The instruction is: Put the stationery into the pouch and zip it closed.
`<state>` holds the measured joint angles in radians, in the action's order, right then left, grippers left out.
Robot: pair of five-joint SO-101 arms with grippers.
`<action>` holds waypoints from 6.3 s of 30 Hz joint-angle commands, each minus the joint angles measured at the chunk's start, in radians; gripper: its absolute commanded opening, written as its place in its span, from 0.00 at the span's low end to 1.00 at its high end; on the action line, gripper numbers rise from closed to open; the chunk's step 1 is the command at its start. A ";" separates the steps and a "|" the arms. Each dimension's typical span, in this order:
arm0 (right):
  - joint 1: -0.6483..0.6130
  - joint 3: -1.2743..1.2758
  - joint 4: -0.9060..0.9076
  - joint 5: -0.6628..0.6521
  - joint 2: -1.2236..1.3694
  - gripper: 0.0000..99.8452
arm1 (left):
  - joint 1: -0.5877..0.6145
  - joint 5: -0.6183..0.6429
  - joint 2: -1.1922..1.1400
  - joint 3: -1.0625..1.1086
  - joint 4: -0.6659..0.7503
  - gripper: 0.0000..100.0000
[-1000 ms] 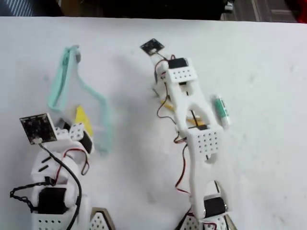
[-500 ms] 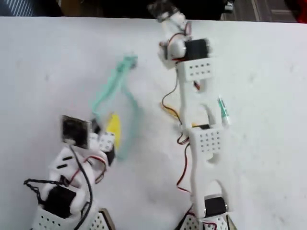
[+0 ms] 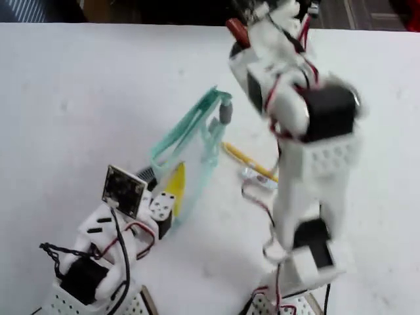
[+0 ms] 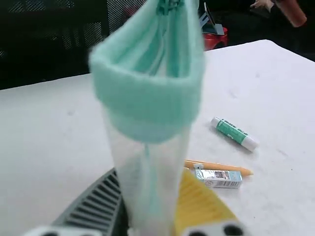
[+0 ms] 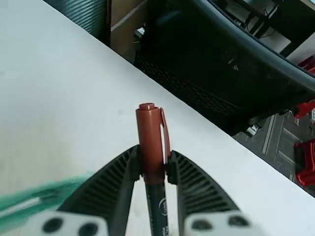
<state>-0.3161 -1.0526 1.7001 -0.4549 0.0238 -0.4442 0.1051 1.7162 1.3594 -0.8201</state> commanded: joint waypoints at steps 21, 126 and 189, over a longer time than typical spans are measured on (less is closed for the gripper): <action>-0.059 0.462 -0.088 0.242 -0.733 0.02 | -0.148 -0.080 0.027 -0.028 -0.037 0.02; 0.058 1.330 -0.285 0.158 -0.894 0.27 | 0.142 -0.023 0.027 0.021 0.025 0.14; 0.130 1.211 -0.727 -0.046 0.334 0.02 | 0.211 -0.026 0.027 0.071 0.110 0.02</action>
<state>-0.2163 0.1857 0.9881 -0.5025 0.3598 -0.2309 0.0760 1.7315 1.4484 -0.7480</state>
